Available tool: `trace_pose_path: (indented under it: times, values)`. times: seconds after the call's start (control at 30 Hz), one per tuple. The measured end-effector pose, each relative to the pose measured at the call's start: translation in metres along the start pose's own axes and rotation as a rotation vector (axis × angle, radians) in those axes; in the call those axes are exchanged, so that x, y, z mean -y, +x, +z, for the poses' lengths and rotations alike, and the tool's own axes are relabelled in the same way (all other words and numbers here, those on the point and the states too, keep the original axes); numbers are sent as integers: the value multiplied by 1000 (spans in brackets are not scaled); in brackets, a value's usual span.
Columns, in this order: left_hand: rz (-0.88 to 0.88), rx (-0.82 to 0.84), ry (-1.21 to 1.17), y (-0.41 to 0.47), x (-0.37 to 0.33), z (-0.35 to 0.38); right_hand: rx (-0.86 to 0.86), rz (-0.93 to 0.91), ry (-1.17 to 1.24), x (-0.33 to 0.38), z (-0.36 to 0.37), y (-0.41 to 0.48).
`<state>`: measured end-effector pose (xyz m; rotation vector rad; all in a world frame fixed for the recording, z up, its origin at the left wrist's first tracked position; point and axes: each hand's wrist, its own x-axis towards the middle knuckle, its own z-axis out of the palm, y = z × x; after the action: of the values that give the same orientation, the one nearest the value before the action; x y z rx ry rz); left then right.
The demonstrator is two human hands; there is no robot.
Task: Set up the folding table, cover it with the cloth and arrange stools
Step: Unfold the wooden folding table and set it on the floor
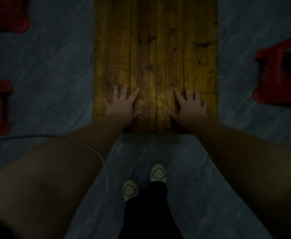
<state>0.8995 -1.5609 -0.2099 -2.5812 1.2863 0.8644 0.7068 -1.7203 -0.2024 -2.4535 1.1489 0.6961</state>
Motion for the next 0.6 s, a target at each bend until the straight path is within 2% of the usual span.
trace_pose_path:
  times: [0.13, 0.23, 0.4, 0.6]
  values:
    - [-12, 33, -74, -5, -1, -17, 108, 32, 39, 5, -15, -5]
    - [-37, 10, -222, -28, -1, -34, 100, 15, 42, 9, -35, -28]
    - [-12, -24, -238, -91, 1, -98, -96, -61, 42, 22, -97, -105]
    - [71, -170, -224, -191, 13, -208, -263, -115, 76, 47, -201, -227]
